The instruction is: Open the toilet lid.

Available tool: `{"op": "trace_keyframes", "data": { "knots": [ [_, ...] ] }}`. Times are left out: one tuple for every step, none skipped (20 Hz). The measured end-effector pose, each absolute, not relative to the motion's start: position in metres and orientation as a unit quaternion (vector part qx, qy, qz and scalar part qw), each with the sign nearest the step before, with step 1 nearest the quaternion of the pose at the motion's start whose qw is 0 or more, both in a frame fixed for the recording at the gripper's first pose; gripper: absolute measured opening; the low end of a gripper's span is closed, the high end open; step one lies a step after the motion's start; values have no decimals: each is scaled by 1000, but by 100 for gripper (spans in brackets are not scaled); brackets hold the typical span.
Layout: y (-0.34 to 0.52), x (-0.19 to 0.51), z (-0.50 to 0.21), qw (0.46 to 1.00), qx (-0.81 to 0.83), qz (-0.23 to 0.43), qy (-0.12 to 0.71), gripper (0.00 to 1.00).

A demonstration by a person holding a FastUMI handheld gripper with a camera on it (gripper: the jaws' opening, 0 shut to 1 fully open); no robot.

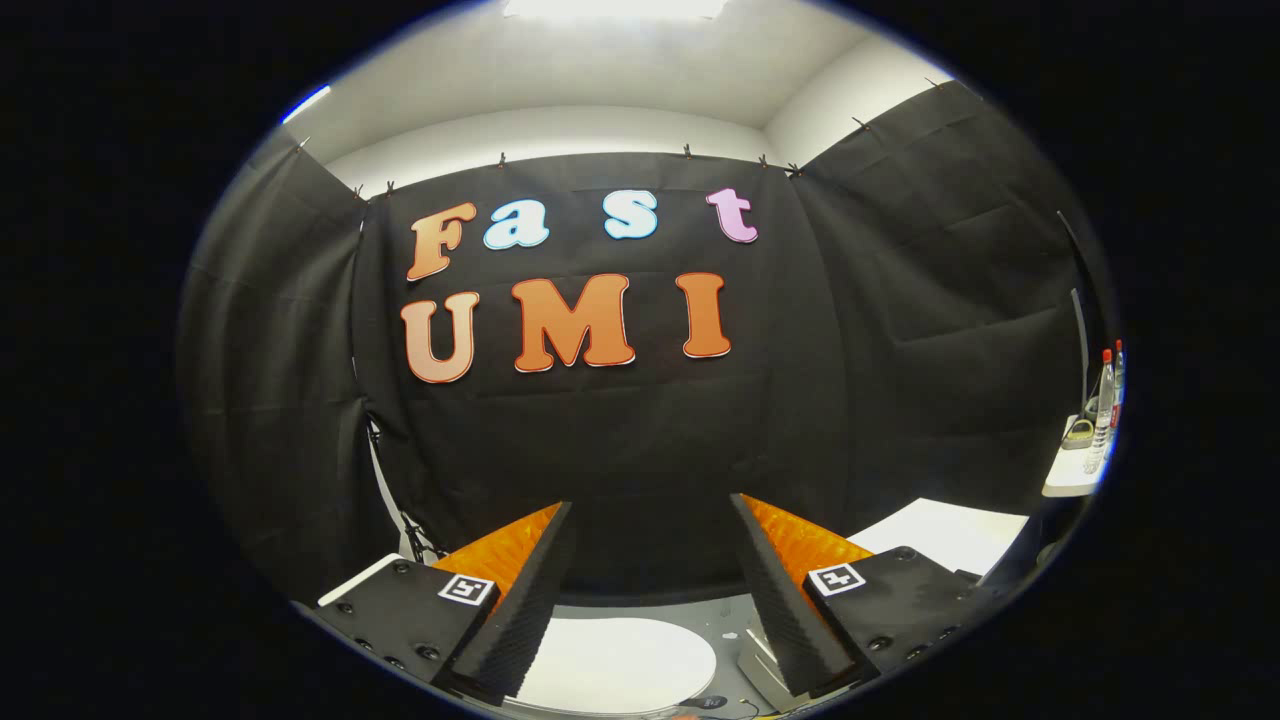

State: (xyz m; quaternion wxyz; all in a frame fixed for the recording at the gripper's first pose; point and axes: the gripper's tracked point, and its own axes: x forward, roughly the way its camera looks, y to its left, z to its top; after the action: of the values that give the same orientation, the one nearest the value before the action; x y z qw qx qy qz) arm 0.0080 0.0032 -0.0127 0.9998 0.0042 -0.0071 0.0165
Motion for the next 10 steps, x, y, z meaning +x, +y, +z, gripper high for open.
{"op": "trace_keyframes", "data": {
  "knots": [
    [1, 11, -18, 1000, 8, 15, -6, 98],
    [-3, 13, -24, 1000, 7, 13, -6, 98],
    [-6, 13, -30, 1000, 2, 10, -7, 98],
    [-10, 14, -40, 1000, -7, 6, -5, 98],
    [-11, 17, -50, 1000, -13, 7, -3, 98],
    [-11, 20, -61, 1000, -13, 10, 2, 98],
    [-11, 21, -71, 1000, -7, 13, 6, 98],
    [-13, 23, -80, 1000, 1, 14, 11, 98],
    [-15, 26, -91, 1000, 10, 14, 14, 98],
    [-18, 28, -101, 1000, 19, 13, 18, 98]
  ]
}}
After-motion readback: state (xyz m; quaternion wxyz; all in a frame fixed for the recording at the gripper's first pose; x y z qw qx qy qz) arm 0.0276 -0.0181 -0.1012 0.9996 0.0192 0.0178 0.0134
